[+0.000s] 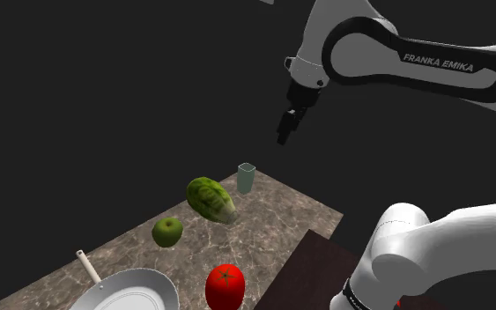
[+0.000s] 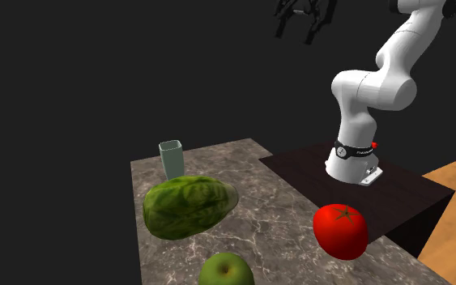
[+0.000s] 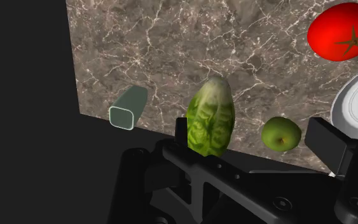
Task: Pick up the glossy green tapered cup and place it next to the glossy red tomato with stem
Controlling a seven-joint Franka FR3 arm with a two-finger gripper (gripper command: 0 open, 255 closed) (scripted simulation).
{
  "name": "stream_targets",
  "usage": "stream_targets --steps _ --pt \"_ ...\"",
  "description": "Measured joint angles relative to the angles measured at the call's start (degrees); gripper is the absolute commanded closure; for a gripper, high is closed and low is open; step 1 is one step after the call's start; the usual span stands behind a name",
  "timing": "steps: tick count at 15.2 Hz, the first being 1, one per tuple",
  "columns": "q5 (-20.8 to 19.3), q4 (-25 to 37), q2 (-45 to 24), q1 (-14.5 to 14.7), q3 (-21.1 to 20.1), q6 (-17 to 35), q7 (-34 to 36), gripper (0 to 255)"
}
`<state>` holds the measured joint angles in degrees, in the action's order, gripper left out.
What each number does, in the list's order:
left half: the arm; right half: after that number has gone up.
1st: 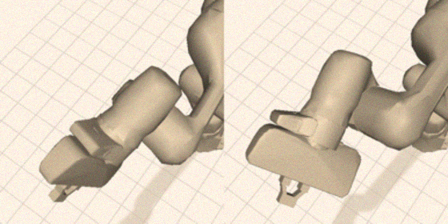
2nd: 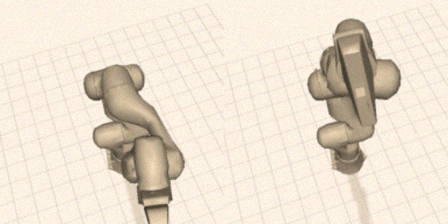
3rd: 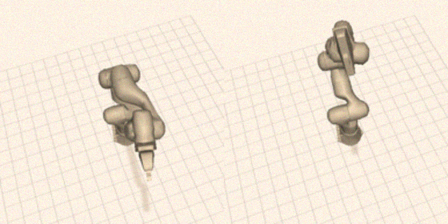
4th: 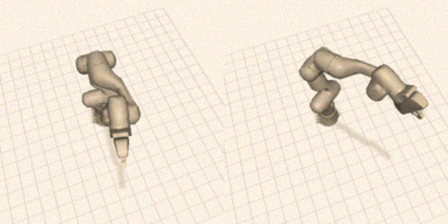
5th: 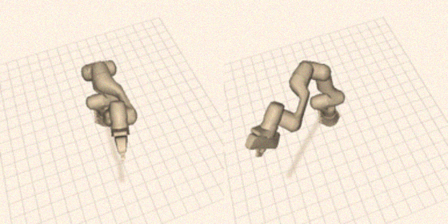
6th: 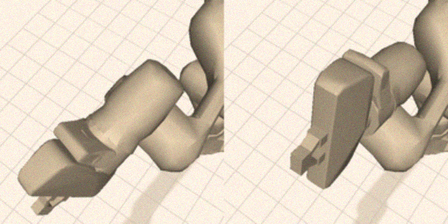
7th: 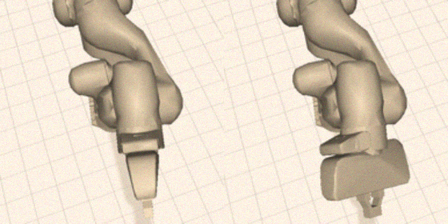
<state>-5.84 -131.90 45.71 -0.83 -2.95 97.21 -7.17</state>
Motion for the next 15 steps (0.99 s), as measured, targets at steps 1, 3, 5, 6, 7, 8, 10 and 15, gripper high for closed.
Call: stream_targets --steps 1,3,5,6,7,8,10,15 --pt "0.0 0.0 0.0 0.0 0.0 0.0 0.0 0" --pt "-0.2 -0.3 -1.8 -0.3 0.6 1.9 -0.2 0" --pt "-0.5 -1.0 -4.4 -0.8 1.8 4.8 -0.7 0" --pt "-0.7 -1.5 -5.5 -1.1 2.5 6.2 -1.1 0" --pt "-0.8 -1.5 -7.0 -1.3 3.0 7.7 -1.3 0" --pt "-0.8 -1.2 -8.9 -1.5 3.4 9.0 -1.4 0" --pt "-0.8 -1.3 -12.1 -1.8 4.1 12.0 -1.4 0" --pt "-0.9 0.2 -21.0 -3.1 7.7 18.6 -4.0 0"
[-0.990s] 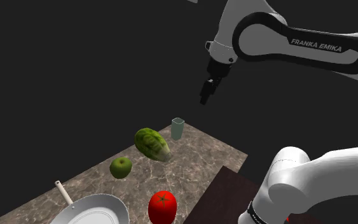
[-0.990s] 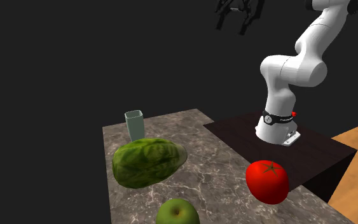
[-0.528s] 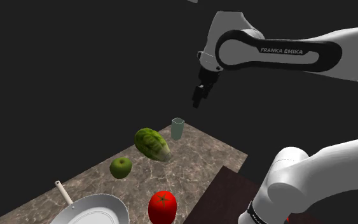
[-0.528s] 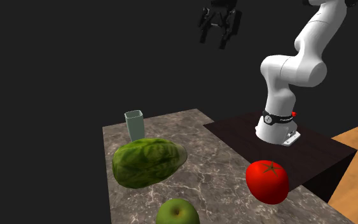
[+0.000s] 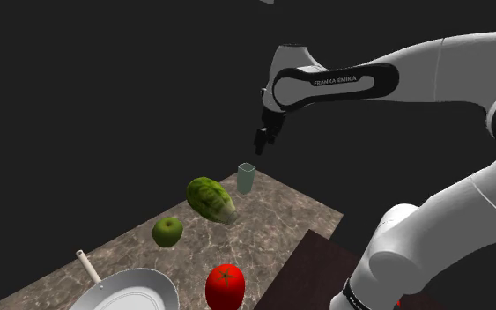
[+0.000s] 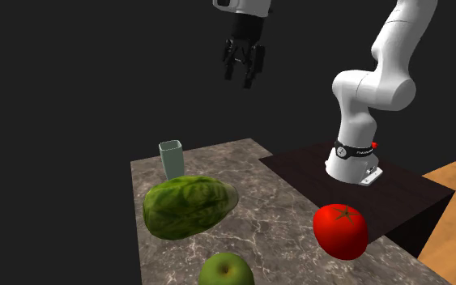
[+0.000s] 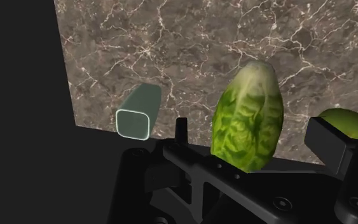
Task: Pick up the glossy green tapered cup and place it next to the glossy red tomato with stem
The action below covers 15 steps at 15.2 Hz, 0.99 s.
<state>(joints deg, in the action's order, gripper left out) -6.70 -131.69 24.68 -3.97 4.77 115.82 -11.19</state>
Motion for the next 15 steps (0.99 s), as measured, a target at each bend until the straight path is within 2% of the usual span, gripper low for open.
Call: stream_targets --steps 7,15 --pt "2.2 5.6 -14.5 -0.9 3.2 7.6 -2.7 0" --pt "7.3 15.1 -31.9 -2.9 5.7 13.4 -7.5 0"
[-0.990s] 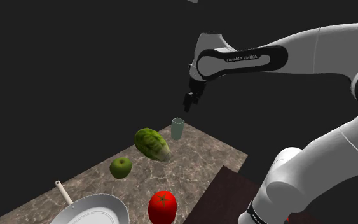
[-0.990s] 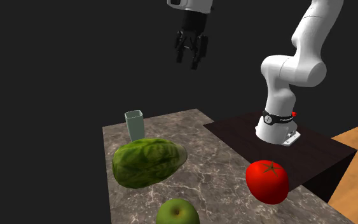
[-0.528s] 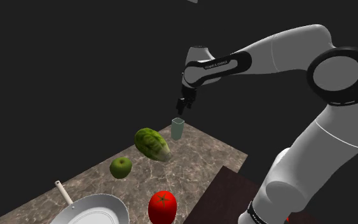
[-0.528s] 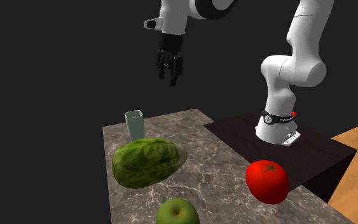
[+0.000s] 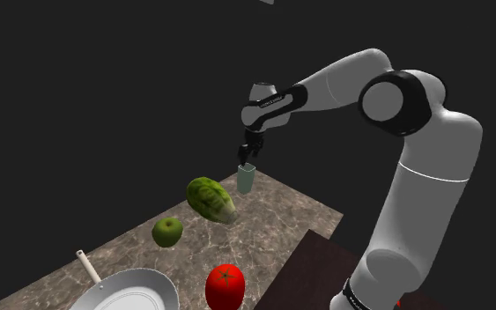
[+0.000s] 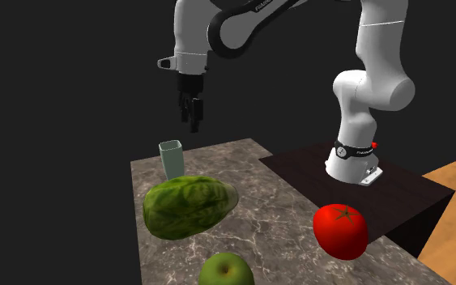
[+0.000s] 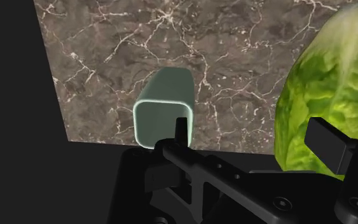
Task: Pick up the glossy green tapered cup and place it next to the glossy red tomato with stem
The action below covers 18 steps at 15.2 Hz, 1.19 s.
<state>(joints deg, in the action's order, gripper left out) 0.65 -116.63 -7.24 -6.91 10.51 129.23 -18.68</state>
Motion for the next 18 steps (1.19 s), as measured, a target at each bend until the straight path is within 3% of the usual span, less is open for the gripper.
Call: stream_targets --steps 7,18 --pt "4.7 11.3 -14.4 -2.9 0.0 1.1 -3.3 0" --pt "5.9 11.6 -19.2 -3.5 -0.6 5.4 -4.0 0"
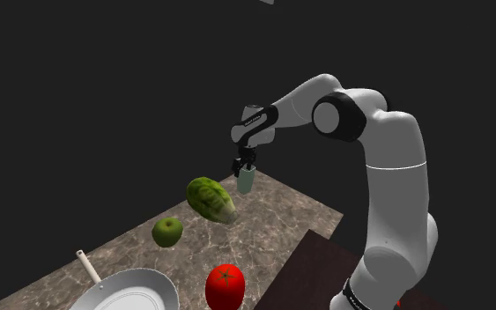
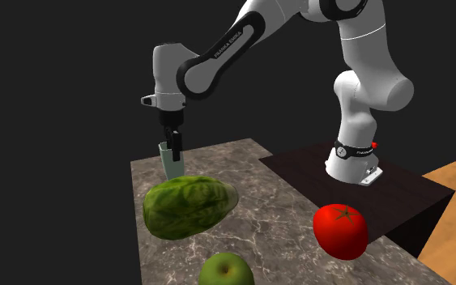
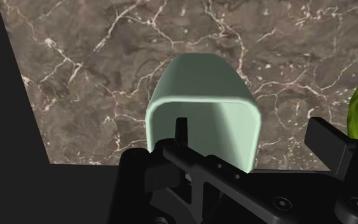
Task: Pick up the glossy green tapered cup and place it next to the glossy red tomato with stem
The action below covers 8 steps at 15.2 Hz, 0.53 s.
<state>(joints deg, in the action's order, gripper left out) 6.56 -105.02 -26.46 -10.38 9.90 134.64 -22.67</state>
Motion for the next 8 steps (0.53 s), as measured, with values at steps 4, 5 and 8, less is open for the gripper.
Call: stream_targets --steps 4,5,8 --pt "0.0 0.0 0.0 0.0 0.0 0.1 0.0 255" --pt "0.0 0.0 0.0 0.0 0.0 0.1 0.0 255" --pt "0.0 0.0 0.0 0.0 0.0 0.1 0.0 255"
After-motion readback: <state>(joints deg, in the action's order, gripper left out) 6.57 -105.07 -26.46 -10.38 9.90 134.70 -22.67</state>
